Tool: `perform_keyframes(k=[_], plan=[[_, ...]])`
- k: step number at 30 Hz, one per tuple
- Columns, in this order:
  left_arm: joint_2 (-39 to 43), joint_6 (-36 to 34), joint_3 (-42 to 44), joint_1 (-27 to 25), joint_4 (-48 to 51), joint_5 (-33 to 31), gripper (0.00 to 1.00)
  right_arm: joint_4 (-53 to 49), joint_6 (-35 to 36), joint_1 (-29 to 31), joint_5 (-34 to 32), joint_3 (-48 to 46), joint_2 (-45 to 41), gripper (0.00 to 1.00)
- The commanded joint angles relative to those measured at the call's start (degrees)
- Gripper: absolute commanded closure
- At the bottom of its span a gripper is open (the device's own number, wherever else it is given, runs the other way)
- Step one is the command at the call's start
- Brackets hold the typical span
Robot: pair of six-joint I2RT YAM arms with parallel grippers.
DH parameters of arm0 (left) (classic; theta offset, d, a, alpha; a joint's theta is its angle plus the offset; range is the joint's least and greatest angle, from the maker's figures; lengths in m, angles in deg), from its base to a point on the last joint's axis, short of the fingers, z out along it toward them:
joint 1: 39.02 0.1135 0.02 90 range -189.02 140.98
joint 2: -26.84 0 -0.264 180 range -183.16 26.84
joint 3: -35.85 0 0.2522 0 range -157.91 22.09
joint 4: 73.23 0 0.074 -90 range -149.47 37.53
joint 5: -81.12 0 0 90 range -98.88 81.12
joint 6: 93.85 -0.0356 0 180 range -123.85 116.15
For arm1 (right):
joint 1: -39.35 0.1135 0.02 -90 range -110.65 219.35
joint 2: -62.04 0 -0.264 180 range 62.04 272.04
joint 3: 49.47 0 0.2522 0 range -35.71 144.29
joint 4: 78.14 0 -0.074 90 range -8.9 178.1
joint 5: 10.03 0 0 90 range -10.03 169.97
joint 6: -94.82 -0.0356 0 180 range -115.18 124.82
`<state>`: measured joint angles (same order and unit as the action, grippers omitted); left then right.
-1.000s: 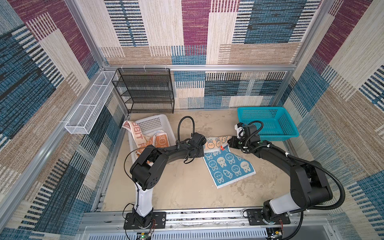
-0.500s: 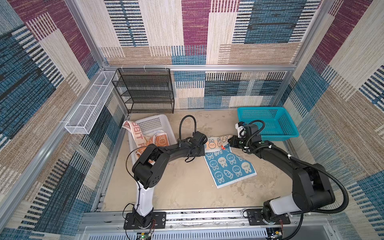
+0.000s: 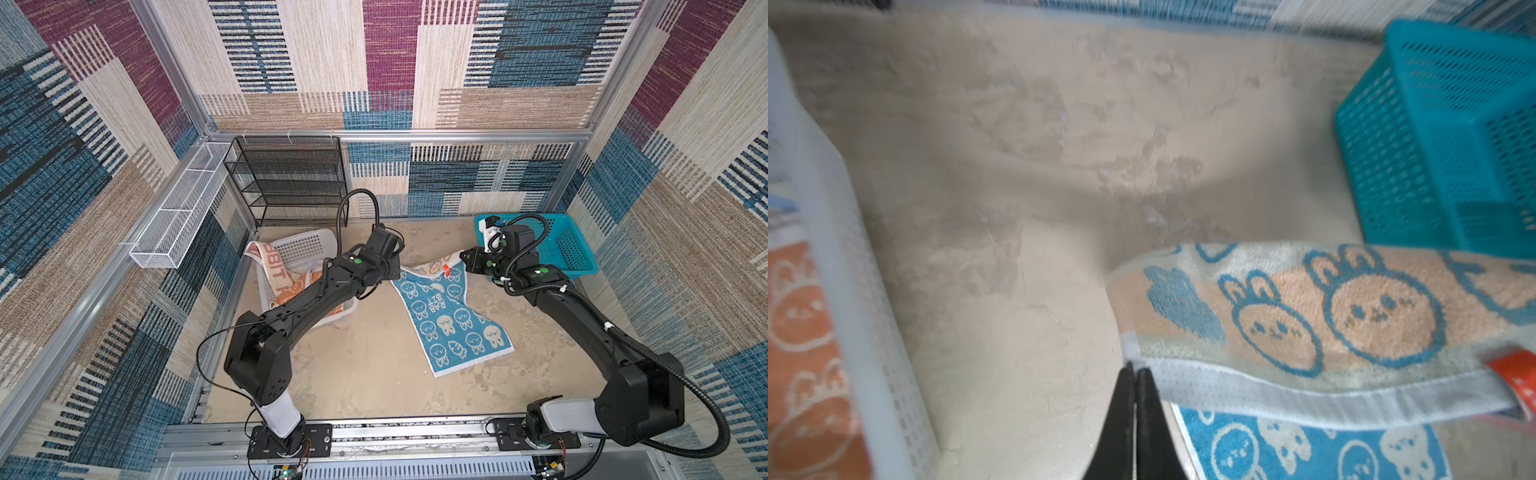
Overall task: Fold and stack the towels
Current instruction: 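Lift the blue rabbit towel with both grippers and stretch it between them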
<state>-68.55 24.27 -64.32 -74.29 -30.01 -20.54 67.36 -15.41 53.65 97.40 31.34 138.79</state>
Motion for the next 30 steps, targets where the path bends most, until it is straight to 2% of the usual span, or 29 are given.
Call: perform_keyframes(k=[1,6,10,15,23,27,30], plan=[[2.86,-4.1,-6.18,0.88,5.07,-1.45,1.0,-4.49,1.05,0.66,-0.13,5.47,-2.08,1.0],[6.52,-6.65,-18.52,0.9,10.21,-0.53,1.0,-10.65,0.84,3.08,-0.84,15.4,-5.57,1.0],[10.17,-7.38,-23.57,0.61,13.3,1.72,1.0,-15.06,0.72,6.83,-1.55,20.11,-8.84,1.0],[17.06,-5.6,-21.62,-1.59,15.7,4.44,1.0,-17.38,-0.91,11.34,-2.46,20.54,-15.23,1.0],[27.16,-0.94,-13.84,-9.54,17.65,4.84,1.0,-21.81,-1.32,11.7,2.42,19.8,-24.75,1.0],[27.94,1.92,-14.09,-10.44,18.9,5.18,1.0,-23.7,-1.52,11.71,2.61,19.72,-24.88,1.0],[24.4,0.93,-19.67,-10.37,21.62,2.51,1.0,-23.21,-1.58,11.71,2.23,19.13,-22.78,1.0]])
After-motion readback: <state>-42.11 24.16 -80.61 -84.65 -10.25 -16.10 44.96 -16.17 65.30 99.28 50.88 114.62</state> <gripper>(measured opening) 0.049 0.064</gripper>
